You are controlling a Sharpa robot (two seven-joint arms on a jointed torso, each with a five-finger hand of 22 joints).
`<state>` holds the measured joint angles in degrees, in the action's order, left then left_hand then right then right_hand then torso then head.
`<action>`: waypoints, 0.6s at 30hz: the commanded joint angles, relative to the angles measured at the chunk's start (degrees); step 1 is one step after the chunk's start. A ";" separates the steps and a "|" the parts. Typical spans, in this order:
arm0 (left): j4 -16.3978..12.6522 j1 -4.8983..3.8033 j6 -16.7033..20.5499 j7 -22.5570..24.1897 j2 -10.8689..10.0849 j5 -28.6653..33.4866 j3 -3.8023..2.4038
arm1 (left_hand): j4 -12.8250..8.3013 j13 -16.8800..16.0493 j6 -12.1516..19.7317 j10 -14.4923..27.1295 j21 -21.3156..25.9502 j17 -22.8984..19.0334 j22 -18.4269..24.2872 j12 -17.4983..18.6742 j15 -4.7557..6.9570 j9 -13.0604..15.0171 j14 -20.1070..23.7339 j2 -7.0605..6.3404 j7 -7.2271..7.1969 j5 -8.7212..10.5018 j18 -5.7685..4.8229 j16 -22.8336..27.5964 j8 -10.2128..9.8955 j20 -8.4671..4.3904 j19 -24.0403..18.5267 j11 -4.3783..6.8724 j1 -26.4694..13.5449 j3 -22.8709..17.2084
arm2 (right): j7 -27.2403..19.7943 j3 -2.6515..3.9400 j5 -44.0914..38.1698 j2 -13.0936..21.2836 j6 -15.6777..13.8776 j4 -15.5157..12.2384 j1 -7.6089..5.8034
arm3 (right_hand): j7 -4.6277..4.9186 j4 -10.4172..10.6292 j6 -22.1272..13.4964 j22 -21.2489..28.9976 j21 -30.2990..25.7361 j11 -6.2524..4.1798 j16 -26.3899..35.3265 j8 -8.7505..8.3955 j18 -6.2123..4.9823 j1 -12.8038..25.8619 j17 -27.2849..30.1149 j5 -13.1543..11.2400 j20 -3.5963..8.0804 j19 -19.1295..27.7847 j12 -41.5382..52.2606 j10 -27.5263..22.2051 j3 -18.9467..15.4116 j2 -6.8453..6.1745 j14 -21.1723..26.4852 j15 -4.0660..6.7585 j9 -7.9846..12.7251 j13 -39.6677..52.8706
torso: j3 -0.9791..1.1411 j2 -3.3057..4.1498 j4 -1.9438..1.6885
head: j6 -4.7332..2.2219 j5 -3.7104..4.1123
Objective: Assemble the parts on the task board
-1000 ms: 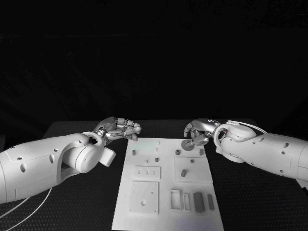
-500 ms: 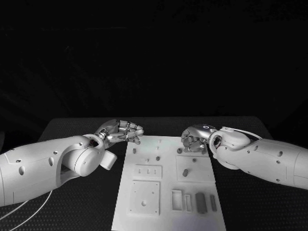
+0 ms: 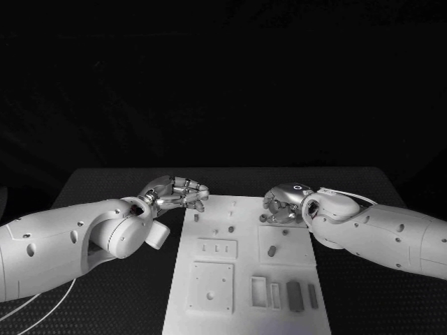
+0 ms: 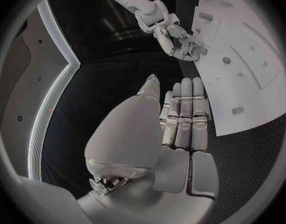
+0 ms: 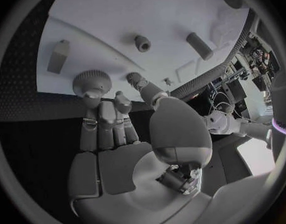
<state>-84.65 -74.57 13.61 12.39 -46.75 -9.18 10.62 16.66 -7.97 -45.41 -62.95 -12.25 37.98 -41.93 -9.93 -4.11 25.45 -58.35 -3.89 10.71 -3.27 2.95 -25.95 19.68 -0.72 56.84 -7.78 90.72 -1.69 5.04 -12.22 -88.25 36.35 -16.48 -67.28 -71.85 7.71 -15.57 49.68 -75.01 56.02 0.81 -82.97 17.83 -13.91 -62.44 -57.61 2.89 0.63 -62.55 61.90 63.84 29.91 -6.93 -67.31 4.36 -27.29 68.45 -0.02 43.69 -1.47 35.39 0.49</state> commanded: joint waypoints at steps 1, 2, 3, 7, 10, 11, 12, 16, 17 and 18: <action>-0.25 -0.12 -0.87 0.56 -0.06 0.22 -0.07 | 0.02 0.05 0.41 0.02 0.26 0.10 0.07 0.32 -0.15 -0.05 -0.36 -0.14 0.05 0.35 0.01 0.41 -0.30 -0.25 0.08 -0.18 -0.50 0.46 | 0.06 0.02 -1.23 -0.27 -0.01 -0.07 0.18 | 0.52 -0.08 0.82 -1.16 0.40 0.98 -0.40 -0.13 -1.09 0.69 0.09 -0.04 0.38 -0.17 0.28 -2.26 0.37 0.15 -0.09 -0.09 -0.08 0.09 | -0.08 0.59 -0.16 | -0.08 0.05; -0.29 -0.14 -0.88 0.52 -0.10 0.22 -0.07 | 0.03 0.05 0.40 0.02 0.27 0.12 0.07 0.33 -0.15 -0.05 -0.36 -0.12 0.05 0.35 -0.01 0.42 -0.30 -0.26 0.08 -0.18 -0.52 0.45 | 0.05 0.02 -1.23 -0.28 0.08 -0.16 0.19 | 0.50 -0.05 0.91 -1.16 0.45 0.97 -0.46 -0.11 -1.09 0.73 0.12 -0.04 0.41 -0.19 0.36 -2.24 0.40 0.23 -0.11 -0.08 -0.11 0.09 | -0.10 0.68 -0.18 | -0.02 0.04; -0.29 -0.15 -0.85 0.50 -0.11 0.22 -0.08 | 0.03 0.05 0.40 0.01 0.27 0.13 0.07 0.33 -0.15 -0.05 -0.36 -0.12 0.06 0.35 -0.01 0.42 -0.29 -0.26 0.08 -0.18 -0.53 0.45 | 0.04 0.02 -1.23 -0.30 0.18 -0.21 0.19 | 0.49 -0.05 0.97 -1.15 0.48 0.95 -0.50 -0.09 -1.09 0.73 0.14 -0.04 0.42 -0.20 0.41 -2.23 0.42 0.28 -0.13 -0.07 -0.12 0.08 | -0.12 0.71 -0.22 | 0.02 0.06; -0.21 -0.22 -0.76 0.18 -0.16 0.22 -0.09 | 0.03 0.04 0.41 0.00 0.29 0.19 0.07 0.36 -0.15 -0.06 -0.37 -0.14 0.10 0.35 -0.04 0.47 -0.30 -0.29 0.10 -0.17 -0.59 0.46 | 0.21 0.02 -1.27 -0.53 0.92 0.09 0.24 | 0.40 0.10 1.23 -1.13 0.65 0.87 -0.69 -0.04 -1.09 0.98 0.29 -0.04 0.50 -0.26 0.67 -2.14 0.47 0.55 -0.21 0.00 -0.19 0.02 | -0.18 0.86 -0.29 | -0.29 -0.42; -0.21 -0.26 -0.86 0.05 -0.17 0.22 -0.09 | 0.01 0.05 0.48 0.02 0.33 0.29 0.08 0.44 -0.14 -0.09 -0.39 -0.19 0.22 0.35 -0.08 0.54 -0.34 -0.34 0.13 -0.19 -0.64 0.46 | 0.16 0.02 -1.28 -0.52 1.33 0.18 0.37 | 0.33 0.11 1.41 -1.12 0.83 0.80 -0.89 -0.01 -1.09 1.06 0.37 -0.04 0.59 -0.39 0.85 -2.00 0.50 0.66 -0.35 0.07 -0.24 -0.04 | -0.19 0.94 -0.27 | -0.25 -0.06; -0.22 -0.27 -0.88 0.01 -0.20 0.22 -0.09 | 0.01 0.05 0.48 0.03 0.34 0.30 0.08 0.46 -0.14 -0.10 -0.39 -0.20 0.23 0.35 -0.08 0.55 -0.34 -0.35 0.13 -0.19 -0.64 0.46 | 0.15 0.02 -1.28 -0.53 1.38 0.21 0.40 | 0.29 0.09 1.57 -1.12 0.89 0.76 -0.96 0.05 -1.09 1.08 0.40 -0.03 0.63 -0.44 0.93 -1.95 0.51 0.68 -0.40 0.10 -0.28 -0.07 | -0.20 0.96 -0.27 | -0.21 -0.07; -0.22 -0.27 -0.83 0.00 -0.21 0.22 -0.09 | 0.00 0.05 0.49 0.03 0.34 0.32 0.08 0.47 -0.14 -0.10 -0.39 -0.21 0.24 0.35 -0.09 0.56 -0.35 -0.36 0.13 -0.19 -0.65 0.46 | 0.14 0.02 -1.28 -0.56 1.42 0.25 0.43 | 0.25 0.08 1.71 -1.12 0.94 0.73 -1.02 0.10 -1.09 1.09 0.39 -0.03 0.66 -0.46 0.98 -1.91 0.52 0.71 -0.47 0.13 -0.31 -0.10 | -0.17 0.99 -0.27 | -0.17 -0.15; -0.07 -0.28 -0.79 -0.02 -0.19 0.21 -0.09 | 0.01 0.05 0.52 0.04 0.37 0.37 0.09 0.51 -0.13 -0.11 -0.40 -0.23 0.28 0.35 -0.12 0.60 -0.36 -0.38 0.14 -0.21 -0.68 0.45 | 0.10 0.02 -1.49 -0.71 1.49 0.34 0.51 | 0.04 0.03 2.35 -1.09 1.10 0.54 -1.22 0.34 -1.09 1.18 0.40 -0.03 0.77 -0.50 1.15 -1.83 0.59 0.86 -0.65 0.29 -0.47 -0.25 | -0.11 1.13 -0.21 | -0.27 -0.27; -0.04 -0.28 -0.77 -0.02 -0.16 0.21 -0.10 | 0.01 0.05 0.52 0.04 0.37 0.38 0.09 0.52 -0.13 -0.11 -0.40 -0.23 0.29 0.35 -0.13 0.61 -0.37 -0.38 0.14 -0.21 -0.69 0.45 | 0.10 0.02 -1.52 -0.75 1.49 0.35 0.52 | -0.06 0.04 2.64 -1.08 1.15 0.45 -1.30 0.46 -1.09 1.22 0.35 -0.03 0.81 -0.51 1.22 -1.79 0.64 1.00 -0.74 0.37 -0.55 -0.30 | -0.13 1.14 -0.21 | -0.28 -0.24; 0.00 -0.28 -0.77 -0.02 -0.15 0.21 -0.10 | 0.01 0.05 0.53 0.04 0.38 0.40 0.09 0.53 -0.13 -0.12 -0.40 -0.23 0.30 0.35 -0.13 0.62 -0.37 -0.39 0.15 -0.21 -0.69 0.45 | 0.10 0.02 -1.54 -0.81 1.50 0.39 0.55 | -0.15 0.04 2.90 -1.07 1.19 0.36 -1.36 0.56 -1.09 1.25 0.40 -0.03 0.83 -0.51 1.28 -1.75 0.68 1.11 -0.77 0.44 -0.62 -0.35 | -0.11 1.19 -0.23 | -0.30 -0.24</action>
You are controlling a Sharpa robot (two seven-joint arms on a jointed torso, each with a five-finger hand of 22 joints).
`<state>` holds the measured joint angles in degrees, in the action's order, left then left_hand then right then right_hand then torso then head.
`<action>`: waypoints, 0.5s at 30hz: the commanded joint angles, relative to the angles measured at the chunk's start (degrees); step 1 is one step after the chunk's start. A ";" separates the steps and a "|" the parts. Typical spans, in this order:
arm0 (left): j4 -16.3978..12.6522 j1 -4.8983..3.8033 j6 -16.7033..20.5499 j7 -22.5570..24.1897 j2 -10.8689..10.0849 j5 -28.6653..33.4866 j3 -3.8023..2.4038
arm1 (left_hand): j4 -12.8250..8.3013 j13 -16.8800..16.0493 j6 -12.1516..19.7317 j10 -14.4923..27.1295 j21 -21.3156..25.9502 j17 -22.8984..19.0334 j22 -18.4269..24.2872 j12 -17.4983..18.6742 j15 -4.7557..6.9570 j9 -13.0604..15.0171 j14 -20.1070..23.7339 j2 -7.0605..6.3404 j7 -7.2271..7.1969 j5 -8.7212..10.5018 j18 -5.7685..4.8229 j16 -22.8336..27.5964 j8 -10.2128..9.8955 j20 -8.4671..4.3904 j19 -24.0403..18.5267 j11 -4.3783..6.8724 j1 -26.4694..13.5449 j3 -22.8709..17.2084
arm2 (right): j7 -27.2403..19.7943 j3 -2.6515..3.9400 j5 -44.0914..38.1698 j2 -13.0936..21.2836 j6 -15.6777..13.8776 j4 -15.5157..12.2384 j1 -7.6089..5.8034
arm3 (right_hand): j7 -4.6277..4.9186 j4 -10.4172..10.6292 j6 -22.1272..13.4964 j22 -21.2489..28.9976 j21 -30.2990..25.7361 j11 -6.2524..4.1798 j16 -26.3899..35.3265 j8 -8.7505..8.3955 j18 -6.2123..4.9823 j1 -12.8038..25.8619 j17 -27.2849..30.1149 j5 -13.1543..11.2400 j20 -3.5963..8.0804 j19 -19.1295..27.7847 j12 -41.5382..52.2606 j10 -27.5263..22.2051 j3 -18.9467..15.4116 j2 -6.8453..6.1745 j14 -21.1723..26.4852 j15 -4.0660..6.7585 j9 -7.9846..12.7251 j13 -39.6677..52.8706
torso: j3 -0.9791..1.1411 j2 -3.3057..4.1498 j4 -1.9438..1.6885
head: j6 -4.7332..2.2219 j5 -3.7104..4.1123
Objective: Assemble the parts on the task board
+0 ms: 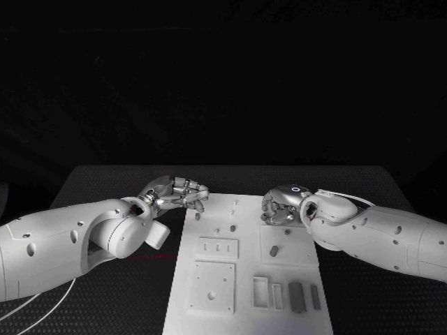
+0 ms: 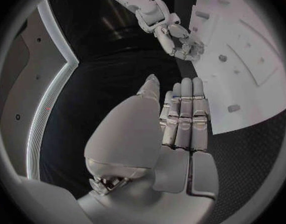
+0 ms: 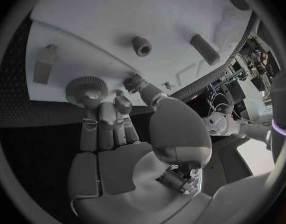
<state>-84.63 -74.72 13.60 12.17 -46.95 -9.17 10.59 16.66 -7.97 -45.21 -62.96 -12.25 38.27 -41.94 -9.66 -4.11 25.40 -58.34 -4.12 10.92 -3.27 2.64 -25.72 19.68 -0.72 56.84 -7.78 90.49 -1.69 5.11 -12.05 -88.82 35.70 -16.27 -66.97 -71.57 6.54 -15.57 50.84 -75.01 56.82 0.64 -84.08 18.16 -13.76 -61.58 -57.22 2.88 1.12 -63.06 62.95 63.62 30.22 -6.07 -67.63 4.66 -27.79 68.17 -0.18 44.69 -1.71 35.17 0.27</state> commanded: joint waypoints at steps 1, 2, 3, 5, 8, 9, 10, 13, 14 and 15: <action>0.00 -0.13 -0.71 0.21 0.06 0.21 -0.06 | 0.01 0.05 0.33 0.04 0.38 0.12 0.10 0.26 -0.13 -0.07 -0.41 0.00 0.09 0.35 0.17 0.39 -0.37 -0.39 0.15 -0.22 -0.46 0.44 | 0.00 -0.15 -0.98 -0.21 1.29 0.11 0.29 | 0.94 0.02 1.94 -1.07 0.43 0.46 -0.29 0.32 -1.24 0.39 0.05 -0.03 0.37 0.00 0.28 -1.50 0.41 0.38 -0.47 0.21 -0.17 -0.12 | 0.05 0.19 0.01 | -0.02 -0.07; 0.02 -0.13 -0.72 0.21 0.09 0.21 -0.06 | 0.01 0.05 0.34 0.04 0.39 0.13 0.10 0.27 -0.13 -0.07 -0.41 0.00 0.10 0.35 0.17 0.40 -0.37 -0.39 0.16 -0.22 -0.47 0.44 | -0.03 -0.15 -0.99 -0.23 1.29 0.12 0.32 | 0.87 0.00 2.11 -1.06 0.47 0.39 -0.36 0.37 -1.24 0.38 -0.03 -0.03 0.40 -0.02 0.32 -1.47 0.46 0.53 -0.57 0.28 -0.22 -0.16 | 0.07 0.22 -0.01 | -0.01 -0.05; 0.04 -0.13 -0.77 0.18 0.10 0.21 -0.06 | 0.01 0.05 0.34 0.04 0.39 0.14 0.10 0.28 -0.13 -0.07 -0.41 0.00 0.10 0.35 0.16 0.41 -0.37 -0.40 0.16 -0.22 -0.47 0.44 | -0.03 -0.15 -1.02 -0.24 1.29 0.11 0.34 | 0.79 -0.02 2.33 -1.05 0.51 0.32 -0.41 0.46 -1.24 0.38 -0.02 -0.03 0.42 -0.02 0.37 -1.44 0.51 0.69 -0.61 0.34 -0.28 -0.20 | 0.07 0.22 0.00 | 0.01 -0.04; 0.03 -0.13 -0.77 0.12 0.10 0.21 -0.06 | 0.01 0.05 0.34 0.04 0.40 0.16 0.10 0.29 -0.13 -0.08 -0.42 0.01 0.11 0.35 0.16 0.42 -0.38 -0.41 0.16 -0.22 -0.47 0.43 | -0.01 -0.15 -1.19 -0.26 1.33 0.10 0.36 | 0.62 -0.05 2.84 -1.04 0.59 0.16 -0.52 0.66 -1.24 0.41 -0.02 -0.03 0.47 -0.03 0.46 -1.37 0.60 1.13 -0.72 0.49 -0.42 -0.31 | 0.07 0.23 -0.02 | 0.06 0.01; 0.05 -0.13 -0.78 0.06 0.09 0.21 -0.06 | 0.01 0.05 0.34 0.04 0.41 0.17 0.10 0.30 -0.13 -0.08 -0.42 0.02 0.11 0.35 0.15 0.43 -0.38 -0.41 0.17 -0.22 -0.47 0.42 | -0.01 -0.15 -1.33 -0.22 1.36 0.13 0.36 | 0.54 -0.09 3.03 -1.04 0.62 0.08 -0.58 0.72 -1.24 0.40 -0.01 -0.03 0.49 -0.03 0.51 -1.34 0.65 1.35 -0.76 0.56 -0.48 -0.36 | 0.09 0.28 -0.03 | 0.07 -0.07; 0.06 -0.13 -0.77 0.05 0.09 0.21 -0.06 | 0.01 0.05 0.35 0.03 0.41 0.18 0.10 0.30 -0.13 -0.08 -0.42 0.02 0.12 0.35 0.15 0.44 -0.38 -0.41 0.17 -0.22 -0.48 0.42 | -0.01 -0.15 -1.33 -0.21 1.41 0.13 0.36 | 0.41 -0.13 3.50 -1.04 0.65 -0.02 -0.61 0.96 -1.24 0.32 0.00 -0.03 0.51 -0.03 0.54 -1.30 0.75 1.66 -0.79 0.63 -0.61 -0.40 | 0.11 0.31 -0.02 | 0.01 -0.14; 0.06 -0.14 -0.78 0.04 0.08 0.21 -0.06 | 0.01 0.05 0.35 0.03 0.41 0.19 0.10 0.30 -0.13 -0.08 -0.42 0.02 0.12 0.35 0.14 0.44 -0.38 -0.42 0.17 -0.22 -0.48 0.42 | 0.00 -0.15 -1.33 -0.21 1.46 0.13 0.37 | 0.28 -0.20 3.92 -1.04 0.69 -0.15 -0.66 1.15 -1.24 0.32 0.02 -0.03 0.53 -0.01 0.58 -1.28 0.80 1.96 -0.82 0.75 -0.74 -0.46 | 0.10 0.31 -0.02 | -0.07 -0.29; 0.06 -0.14 -0.75 -0.04 0.05 0.21 -0.06 | 0.01 0.04 0.36 0.03 0.42 0.22 0.10 0.33 -0.12 -0.09 -0.43 0.01 0.14 0.35 0.13 0.47 -0.39 -0.43 0.18 -0.22 -0.50 0.41 | -0.08 -0.14 -1.57 -0.22 1.65 0.07 0.39 | -0.02 -0.48 4.62 -1.03 0.79 -0.43 -0.80 1.43 -1.24 0.33 0.09 -0.03 0.58 0.02 0.67 -1.20 0.83 2.28 -0.88 1.01 -1.00 -0.62 | 0.12 0.38 0.02 | -0.04 -0.27; 0.06 -0.14 -0.75 -0.04 0.05 0.21 -0.06 | 0.01 0.04 0.36 0.03 0.43 0.22 0.10 0.33 -0.12 -0.09 -0.43 0.01 0.14 0.35 0.13 0.47 -0.39 -0.43 0.18 -0.22 -0.50 0.41 | -0.09 -0.14 -1.57 -0.22 1.65 0.07 0.39 | -0.05 -0.50 4.70 -1.03 0.80 -0.46 -0.81 1.46 -1.24 0.32 0.08 -0.03 0.59 0.02 0.69 -1.18 0.84 2.34 -0.90 1.04 -1.04 -0.63 | 0.12 0.38 0.02 | -0.03 -0.26; 0.05 -0.14 -0.75 -0.06 0.04 0.21 -0.06 | 0.01 0.04 0.37 0.04 0.43 0.23 0.10 0.34 -0.12 -0.09 -0.43 0.00 0.15 0.35 0.12 0.48 -0.39 -0.43 0.18 -0.23 -0.50 0.41 | -0.13 -0.14 -1.57 -0.22 1.68 0.03 0.40 | -0.11 -0.55 4.84 -1.02 0.82 -0.53 -0.87 1.52 -1.24 0.30 -0.01 -0.03 0.60 0.02 0.72 -1.15 0.88 2.50 -0.99 1.11 -1.10 -0.67 | 0.13 0.42 -0.01 | -0.07 -0.18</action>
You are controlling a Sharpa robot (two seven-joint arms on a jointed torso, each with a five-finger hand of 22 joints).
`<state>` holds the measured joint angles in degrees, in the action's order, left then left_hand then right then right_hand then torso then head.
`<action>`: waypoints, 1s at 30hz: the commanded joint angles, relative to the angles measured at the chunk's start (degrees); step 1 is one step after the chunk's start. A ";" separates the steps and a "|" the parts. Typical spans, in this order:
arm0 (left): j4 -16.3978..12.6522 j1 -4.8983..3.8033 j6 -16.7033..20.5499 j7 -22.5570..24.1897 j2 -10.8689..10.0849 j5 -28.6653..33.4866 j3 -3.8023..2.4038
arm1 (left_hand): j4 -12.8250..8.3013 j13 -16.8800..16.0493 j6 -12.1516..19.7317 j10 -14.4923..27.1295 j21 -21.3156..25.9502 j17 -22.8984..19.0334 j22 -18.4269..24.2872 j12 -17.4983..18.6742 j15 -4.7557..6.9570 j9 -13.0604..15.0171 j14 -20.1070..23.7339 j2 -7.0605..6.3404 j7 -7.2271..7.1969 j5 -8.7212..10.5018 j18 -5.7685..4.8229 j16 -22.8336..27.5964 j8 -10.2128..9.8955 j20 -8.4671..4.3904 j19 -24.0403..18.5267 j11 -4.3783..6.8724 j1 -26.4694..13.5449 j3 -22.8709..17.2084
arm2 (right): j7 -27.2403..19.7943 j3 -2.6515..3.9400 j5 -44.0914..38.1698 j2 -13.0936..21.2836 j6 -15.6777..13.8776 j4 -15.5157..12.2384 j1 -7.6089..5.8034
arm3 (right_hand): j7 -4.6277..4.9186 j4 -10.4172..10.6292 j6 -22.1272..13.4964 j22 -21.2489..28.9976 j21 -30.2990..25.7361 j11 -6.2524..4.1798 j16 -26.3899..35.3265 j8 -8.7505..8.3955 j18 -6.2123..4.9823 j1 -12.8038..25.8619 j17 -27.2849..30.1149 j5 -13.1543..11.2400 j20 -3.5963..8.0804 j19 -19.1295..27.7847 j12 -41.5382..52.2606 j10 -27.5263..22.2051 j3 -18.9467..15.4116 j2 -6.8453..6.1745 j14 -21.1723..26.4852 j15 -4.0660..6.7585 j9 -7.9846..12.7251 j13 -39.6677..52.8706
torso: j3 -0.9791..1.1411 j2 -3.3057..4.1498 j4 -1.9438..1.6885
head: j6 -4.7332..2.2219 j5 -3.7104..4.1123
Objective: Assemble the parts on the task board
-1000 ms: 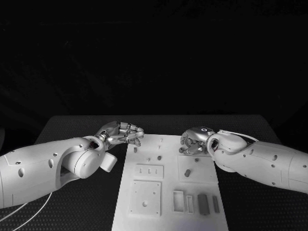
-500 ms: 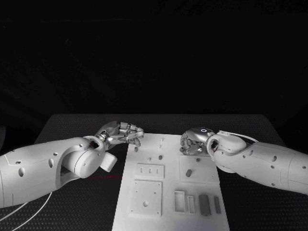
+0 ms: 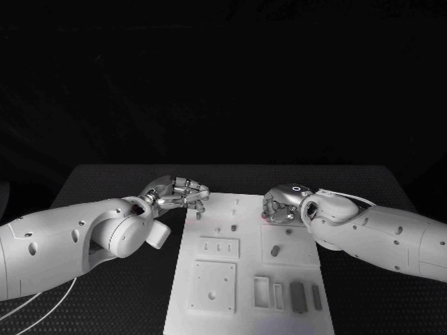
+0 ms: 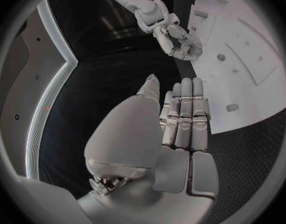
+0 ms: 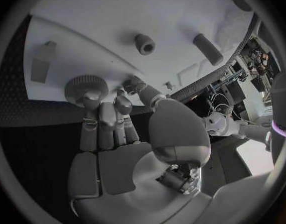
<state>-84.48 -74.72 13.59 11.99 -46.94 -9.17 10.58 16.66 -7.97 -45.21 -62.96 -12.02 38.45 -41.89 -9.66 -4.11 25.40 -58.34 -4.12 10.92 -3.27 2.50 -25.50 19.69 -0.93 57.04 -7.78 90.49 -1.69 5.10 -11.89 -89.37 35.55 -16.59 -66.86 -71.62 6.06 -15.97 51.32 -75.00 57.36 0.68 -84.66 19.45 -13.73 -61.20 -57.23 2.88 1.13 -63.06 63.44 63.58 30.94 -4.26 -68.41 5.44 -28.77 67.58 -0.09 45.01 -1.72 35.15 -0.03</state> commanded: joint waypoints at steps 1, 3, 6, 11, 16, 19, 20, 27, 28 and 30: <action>-0.10 -0.14 -0.77 0.10 0.00 0.20 -0.06 | 0.01 0.05 0.38 0.04 0.21 0.07 0.06 0.35 -0.12 -0.10 -0.43 0.00 0.15 0.35 0.26 0.27 -0.40 -0.23 -0.02 -0.23 -0.51 0.41 | -0.19 -0.30 -1.02 -0.10 2.01 -0.09 0.46 | 0.30 -0.21 4.50 -1.02 0.31 -0.63 -0.33 0.27 -1.27 -0.13 0.02 -0.03 0.60 0.01 0.26 -1.08 0.22 0.88 -0.23 0.40 -0.19 -0.12 | 0.02 0.10 0.01 | -0.03 0.12; -0.04 -0.14 -0.73 0.09 0.05 0.20 -0.06 | 0.01 0.05 0.39 0.05 0.22 0.09 0.06 0.37 -0.12 -0.10 -0.43 0.00 0.17 0.35 0.25 0.29 -0.40 -0.24 -0.02 -0.24 -0.51 0.40 | -0.21 -0.30 -1.03 -0.16 1.98 -0.13 0.48 | 0.21 -0.35 4.63 -1.02 0.36 -0.72 -0.40 0.29 -1.27 -0.29 0.02 -0.03 0.63 0.03 0.31 -1.03 0.32 1.18 -0.28 0.49 -0.27 -0.19 | 0.04 0.14 -0.01 | -0.05 0.05; 0.10 -0.14 -0.75 0.07 0.16 0.20 -0.06 | 0.00 0.05 0.42 0.06 0.23 0.14 0.06 0.40 -0.12 -0.12 -0.44 -0.02 0.20 0.35 0.23 0.32 -0.42 -0.26 0.00 -0.25 -0.52 0.39 | -0.22 -0.30 -1.10 -0.23 2.06 -0.22 0.49 | 0.19 -0.46 4.64 -1.03 0.38 -0.75 -0.44 0.26 -1.27 -0.40 0.03 -0.03 0.65 0.05 0.33 -1.02 0.35 1.21 -0.30 0.53 -0.30 -0.23 | 0.05 0.15 0.00 | -0.12 0.06; 0.17 -0.14 -0.83 0.03 0.20 0.20 -0.06 | -0.01 0.05 0.45 0.06 0.26 0.19 0.07 0.44 -0.11 -0.13 -0.45 -0.03 0.22 0.36 0.21 0.37 -0.43 -0.28 0.00 -0.25 -0.51 0.38 | -0.11 -0.30 -1.45 -0.34 1.86 -0.23 0.49 | 0.21 -0.57 4.44 -1.03 0.43 -0.75 -0.51 0.09 -1.27 -0.49 0.07 -0.03 0.68 0.09 0.37 -1.00 0.27 0.85 -0.30 0.57 -0.31 -0.29 | 0.05 0.22 -0.01 | -0.19 0.14; 0.17 -0.14 -0.73 0.01 0.16 0.20 -0.06 | -0.02 0.04 0.47 0.06 0.27 0.23 0.07 0.46 -0.11 -0.13 -0.46 -0.05 0.22 0.36 0.20 0.39 -0.44 -0.29 0.01 -0.26 -0.49 0.37 | 0.10 -0.30 -1.54 -0.40 1.59 -0.27 0.49 | 0.41 -0.51 3.74 -1.00 0.49 -0.58 -0.56 -0.45 -1.27 -0.50 0.48 -0.04 0.70 0.16 0.42 -1.03 0.06 -0.25 -0.08 0.45 -0.24 -0.46 | 0.06 0.25 0.00 | -0.17 0.13; 0.16 -0.15 -0.75 0.00 0.18 0.20 -0.06 | -0.02 0.04 0.49 0.07 0.29 0.26 0.07 0.49 -0.11 -0.14 -0.46 -0.07 0.21 0.36 0.18 0.42 -0.45 -0.30 0.01 -0.26 -0.48 0.37 | 0.23 -0.30 -1.56 -0.44 1.45 -0.31 0.49 | 0.71 -0.41 2.87 -0.94 0.47 -0.30 -0.60 -1.08 -1.27 -0.38 0.78 -0.04 0.68 0.21 0.44 -1.12 -0.04 -0.99 0.10 0.22 -0.10 -0.61 | 0.05 0.27 -0.02 | -0.23 0.20; 0.15 -0.15 -0.79 -0.02 0.18 0.20 -0.06 | -0.02 0.04 0.50 0.07 0.29 0.27 0.07 0.49 -0.11 -0.14 -0.46 -0.08 0.21 0.36 0.18 0.43 -0.45 -0.31 0.01 -0.26 -0.48 0.36 | 0.28 -0.30 -1.57 -0.45 1.39 -0.32 0.49 | 0.81 -0.37 2.62 -0.92 0.47 -0.20 -0.62 -1.26 -1.27 -0.30 0.88 -0.04 0.66 0.22 0.44 -1.16 -0.07 -1.20 0.17 0.12 -0.06 -0.65 | 0.06 0.28 -0.02 | -0.25 0.19; 0.17 -0.18 -0.82 -0.13 0.16 0.20 -0.06 | -0.02 0.04 0.58 0.08 0.34 0.38 0.08 0.57 -0.11 -0.17 -0.47 -0.11 0.15 0.37 0.13 0.51 -0.48 -0.33 0.03 -0.28 -0.47 0.36 | 0.51 -0.30 -1.67 -0.60 1.30 -0.32 0.49 | 1.14 -0.19 1.90 -0.86 0.43 0.11 -0.68 -1.81 -1.27 0.10 1.28 -0.04 0.60 0.25 0.49 -1.35 -0.13 -1.89 0.44 -0.19 0.02 -0.80 | 0.09 0.32 -0.03 | -0.28 0.14; 0.17 -0.18 -0.83 -0.13 0.15 0.20 -0.06 | -0.02 0.04 0.59 0.08 0.35 0.39 0.08 0.58 -0.11 -0.17 -0.47 -0.11 0.15 0.37 0.12 0.52 -0.49 -0.33 0.03 -0.28 -0.47 0.36 | 0.52 -0.30 -1.67 -0.60 1.20 -0.32 0.49 | 1.19 -0.18 1.77 -0.85 0.41 0.17 -0.67 -1.90 -1.27 0.17 1.44 -0.04 0.58 0.28 0.49 -1.42 -0.14 -2.05 0.56 -0.24 0.04 -0.83 | 0.10 0.33 -0.02 | -0.30 0.14; 0.20 -0.18 -0.83 -0.16 0.16 0.20 -0.06 | -0.02 0.04 0.61 0.09 0.36 0.41 0.08 0.60 -0.11 -0.17 -0.47 -0.12 0.15 0.37 0.12 0.54 -0.50 -0.34 0.03 -0.29 -0.47 0.36 | 0.50 -0.30 -1.67 -0.63 1.10 -0.30 0.49 | 1.42 -0.13 1.22 -0.82 0.35 0.37 -0.67 -2.27 -1.27 0.30 1.73 -0.04 0.54 0.35 0.51 -1.62 -0.11 -2.40 0.84 -0.41 0.12 -0.87 | 0.09 0.34 -0.03 | -0.30 0.13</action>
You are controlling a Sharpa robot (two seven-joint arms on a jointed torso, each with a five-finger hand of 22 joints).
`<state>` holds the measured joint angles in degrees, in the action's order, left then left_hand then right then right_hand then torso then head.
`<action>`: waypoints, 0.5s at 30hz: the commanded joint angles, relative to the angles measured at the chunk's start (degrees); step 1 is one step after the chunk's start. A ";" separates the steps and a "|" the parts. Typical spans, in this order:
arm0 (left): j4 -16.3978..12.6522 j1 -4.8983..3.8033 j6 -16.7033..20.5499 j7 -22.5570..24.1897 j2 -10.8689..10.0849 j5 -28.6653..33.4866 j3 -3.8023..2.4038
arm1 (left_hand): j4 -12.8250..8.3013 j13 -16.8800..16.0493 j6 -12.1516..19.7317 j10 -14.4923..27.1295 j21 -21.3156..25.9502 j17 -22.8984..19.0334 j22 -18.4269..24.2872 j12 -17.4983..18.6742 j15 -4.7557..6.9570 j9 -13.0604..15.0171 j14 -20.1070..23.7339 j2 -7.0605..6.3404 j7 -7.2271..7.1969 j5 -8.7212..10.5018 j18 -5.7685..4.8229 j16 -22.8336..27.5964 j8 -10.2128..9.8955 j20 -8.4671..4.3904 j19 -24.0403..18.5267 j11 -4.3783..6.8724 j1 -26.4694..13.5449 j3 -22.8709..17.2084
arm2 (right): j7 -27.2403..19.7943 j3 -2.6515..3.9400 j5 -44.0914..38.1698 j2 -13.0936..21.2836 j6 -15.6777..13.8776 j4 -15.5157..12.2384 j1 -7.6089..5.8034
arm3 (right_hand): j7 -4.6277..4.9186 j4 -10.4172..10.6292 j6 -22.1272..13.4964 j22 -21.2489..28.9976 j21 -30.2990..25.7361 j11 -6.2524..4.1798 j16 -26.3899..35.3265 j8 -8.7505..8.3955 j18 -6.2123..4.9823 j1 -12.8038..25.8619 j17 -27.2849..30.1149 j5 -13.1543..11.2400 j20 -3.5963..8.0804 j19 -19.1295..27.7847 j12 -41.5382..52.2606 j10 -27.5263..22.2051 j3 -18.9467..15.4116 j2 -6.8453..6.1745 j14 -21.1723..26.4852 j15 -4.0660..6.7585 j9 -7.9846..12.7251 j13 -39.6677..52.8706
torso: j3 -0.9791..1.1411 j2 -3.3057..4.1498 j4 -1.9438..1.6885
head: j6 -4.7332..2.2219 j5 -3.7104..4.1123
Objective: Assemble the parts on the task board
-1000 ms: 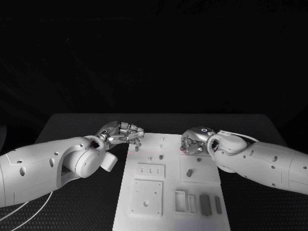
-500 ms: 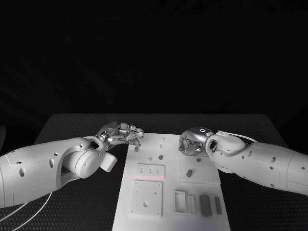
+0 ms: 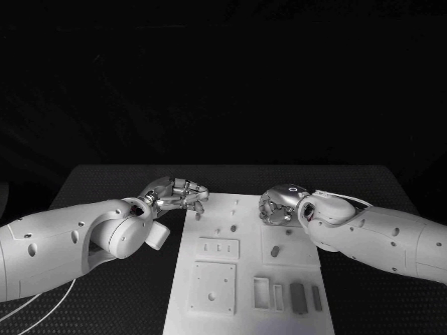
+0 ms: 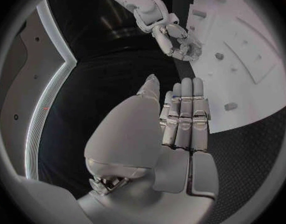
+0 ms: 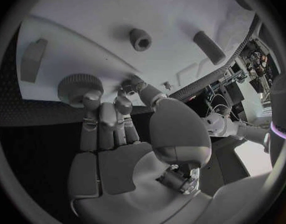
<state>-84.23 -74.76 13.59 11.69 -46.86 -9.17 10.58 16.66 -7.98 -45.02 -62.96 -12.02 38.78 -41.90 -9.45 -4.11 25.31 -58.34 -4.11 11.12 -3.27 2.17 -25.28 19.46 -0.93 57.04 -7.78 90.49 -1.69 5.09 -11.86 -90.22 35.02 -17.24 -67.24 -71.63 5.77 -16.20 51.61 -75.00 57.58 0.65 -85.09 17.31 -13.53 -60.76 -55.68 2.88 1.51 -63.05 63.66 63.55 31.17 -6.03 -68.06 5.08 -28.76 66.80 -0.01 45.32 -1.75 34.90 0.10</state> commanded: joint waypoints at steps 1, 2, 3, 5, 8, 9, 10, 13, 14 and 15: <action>-0.05 -0.14 -0.83 0.15 0.09 0.20 -0.06 | -0.02 0.04 0.43 0.09 0.36 0.09 0.09 0.39 -0.11 -0.08 -0.47 -0.14 -0.06 0.37 0.44 0.33 -0.28 -0.34 0.03 -0.29 -0.47 0.36 | 0.49 -0.33 -0.82 -0.11 1.74 0.06 0.50 | 1.77 0.13 0.82 -0.82 0.11 0.46 -0.24 -0.20 -1.47 -0.09 0.29 -0.04 0.15 0.37 0.30 -1.66 -0.32 -0.72 0.59 -0.12 0.11 -0.11 | 0.02 0.04 0.00 | -0.05 -0.02; -0.05 -0.14 -0.85 0.14 0.09 0.20 -0.06 | -0.02 0.04 0.44 0.10 0.37 0.10 0.09 0.40 -0.11 -0.09 -0.47 -0.15 -0.06 0.38 0.43 0.34 -0.29 -0.35 0.04 -0.30 -0.46 0.36 | 0.47 -0.33 -0.82 -0.15 1.71 0.05 0.50 | 1.83 0.17 0.73 -0.81 0.10 0.52 -0.26 -0.27 -1.47 -0.04 0.32 -0.04 0.13 0.38 0.32 -1.71 -0.31 -0.81 0.63 -0.18 0.11 -0.12 | 0.03 0.05 0.00 | -0.05 -0.01; -0.05 -0.15 -0.85 0.12 0.10 0.20 -0.06 | -0.02 0.04 0.45 0.10 0.37 0.11 0.09 0.41 -0.11 -0.09 -0.47 -0.15 -0.06 0.38 0.43 0.35 -0.29 -0.35 0.04 -0.30 -0.46 0.36 | 0.44 -0.33 -0.82 -0.17 1.69 0.02 0.50 | 1.85 0.19 0.69 -0.81 0.10 0.55 -0.26 -0.30 -1.47 -0.01 0.35 -0.04 0.12 0.38 0.33 -1.74 -0.30 -0.86 0.66 -0.20 0.11 -0.13 | 0.03 0.05 -0.01 | -0.05 0.01; -0.05 -0.15 -0.86 0.10 0.09 0.20 -0.06 | -0.02 0.04 0.47 0.10 0.38 0.13 0.09 0.42 -0.11 -0.09 -0.48 -0.15 -0.07 0.38 0.42 0.37 -0.30 -0.36 0.04 -0.30 -0.46 0.35 | 0.42 -0.33 -0.82 -0.20 1.75 -0.02 0.50 | 1.88 0.21 0.64 -0.81 0.10 0.57 -0.29 -0.34 -1.47 0.02 0.30 -0.04 0.12 0.38 0.35 -1.77 -0.29 -0.90 0.64 -0.23 0.11 -0.13 | 0.05 0.06 -0.01 | -0.07 0.03; -0.04 -0.15 -0.86 0.07 0.10 0.20 -0.06 | -0.02 0.04 0.49 0.10 0.39 0.15 0.09 0.44 -0.11 -0.10 -0.48 -0.15 -0.08 0.38 0.41 0.38 -0.31 -0.36 0.04 -0.31 -0.46 0.35 | 0.41 -0.33 -0.82 -0.23 1.87 -0.04 0.50 | 1.89 0.23 0.74 -0.81 0.10 0.59 -0.35 -0.30 -1.47 -0.03 0.22 -0.03 0.11 0.37 0.39 -1.80 -0.20 -0.80 0.58 -0.27 0.06 -0.14 | 0.03 0.08 -0.02 | -0.06 0.02; -0.04 -0.15 -0.87 0.07 0.10 0.20 -0.06 | -0.02 0.04 0.49 0.10 0.39 0.16 0.10 0.44 -0.11 -0.10 -0.48 -0.15 -0.08 0.38 0.41 0.39 -0.31 -0.36 0.04 -0.31 -0.46 0.35 | 0.40 -0.33 -0.82 -0.24 2.00 -0.04 0.50 | 1.89 0.23 0.79 -0.81 0.10 0.60 -0.35 -0.28 -1.47 -0.04 0.29 -0.04 0.11 0.37 0.40 -1.81 -0.17 -0.77 0.63 -0.28 0.04 -0.14 | 0.03 0.09 -0.02 | -0.06 0.04; -0.02 -0.16 -0.87 0.07 0.11 0.20 -0.06 | -0.02 0.04 0.49 0.10 0.40 0.17 0.10 0.45 -0.11 -0.10 -0.48 -0.15 -0.08 0.38 0.41 0.39 -0.31 -0.36 0.05 -0.31 -0.46 0.35 | 0.40 -0.33 -0.82 -0.25 2.02 -0.02 0.50 | 1.87 0.23 0.90 -0.81 0.11 0.59 -0.39 -0.22 -1.47 -0.08 0.22 -0.03 0.11 0.37 0.43 -1.82 -0.12 -0.69 0.57 -0.28 0.00 -0.15 | 0.03 0.09 -0.02 | -0.09 0.03; -0.02 -0.16 -0.91 0.04 0.10 0.20 -0.06 | -0.02 0.04 0.50 0.09 0.40 0.18 0.10 0.45 -0.11 -0.10 -0.48 -0.15 -0.09 0.38 0.40 0.40 -0.31 -0.36 0.05 -0.31 -0.46 0.35 | 0.50 -0.33 -1.23 -0.16 2.22 -0.03 0.50 | 1.59 0.05 1.76 -0.84 0.17 0.35 -0.58 0.22 -1.47 -0.48 0.11 -0.03 0.13 0.33 0.64 -1.77 0.22 0.03 0.43 -0.13 -0.31 -0.19 | 0.03 0.09 -0.01 | -0.07 0.05; -0.02 -0.16 -0.91 0.04 0.09 0.20 -0.06 | -0.02 0.04 0.50 0.09 0.40 0.19 0.10 0.46 -0.11 -0.10 -0.48 -0.15 -0.09 0.38 0.40 0.41 -0.31 -0.37 0.05 -0.31 -0.46 0.35 | 0.53 -0.33 -1.26 -0.14 2.27 -0.01 0.50 | 1.47 -0.04 2.13 -0.86 0.20 0.25 -0.65 0.42 -1.47 -0.66 0.05 -0.03 0.15 0.32 0.71 -1.72 0.34 0.36 0.34 -0.04 -0.44 -0.22 | 0.03 0.09 -0.02 | -0.06 0.04; -0.01 -0.17 -0.90 0.03 0.07 0.20 -0.06 | -0.01 0.04 0.50 0.09 0.41 0.19 0.10 0.46 -0.11 -0.10 -0.48 -0.14 -0.09 0.38 0.40 0.41 -0.31 -0.37 0.05 -0.31 -0.46 0.35 | 0.57 -0.33 -1.30 -0.12 2.33 0.01 0.50 | 1.33 -0.11 2.59 -0.87 0.24 0.11 -0.72 0.66 -1.47 -0.86 0.01 -0.03 0.16 0.31 0.79 -1.65 0.49 0.70 0.26 0.07 -0.60 -0.25 | 0.03 0.10 -0.02 | -0.03 0.06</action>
<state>-84.16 -74.78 13.57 11.54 -46.86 -9.16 10.58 16.66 -7.98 -45.02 -62.96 -11.80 38.90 -41.85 -9.24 -4.11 25.26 -58.34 -4.11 11.12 -3.27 2.14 -25.05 19.46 -0.92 57.04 -7.78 90.50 -1.69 5.12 -11.84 -90.45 34.92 -17.45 -67.28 -71.64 5.55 -16.40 51.83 -75.00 57.58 0.50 -85.64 17.70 -13.53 -61.62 -55.63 2.88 1.41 -62.95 64.16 63.37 31.36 -5.67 -67.87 4.89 -29.22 66.59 0.03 45.41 -1.76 34.81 0.16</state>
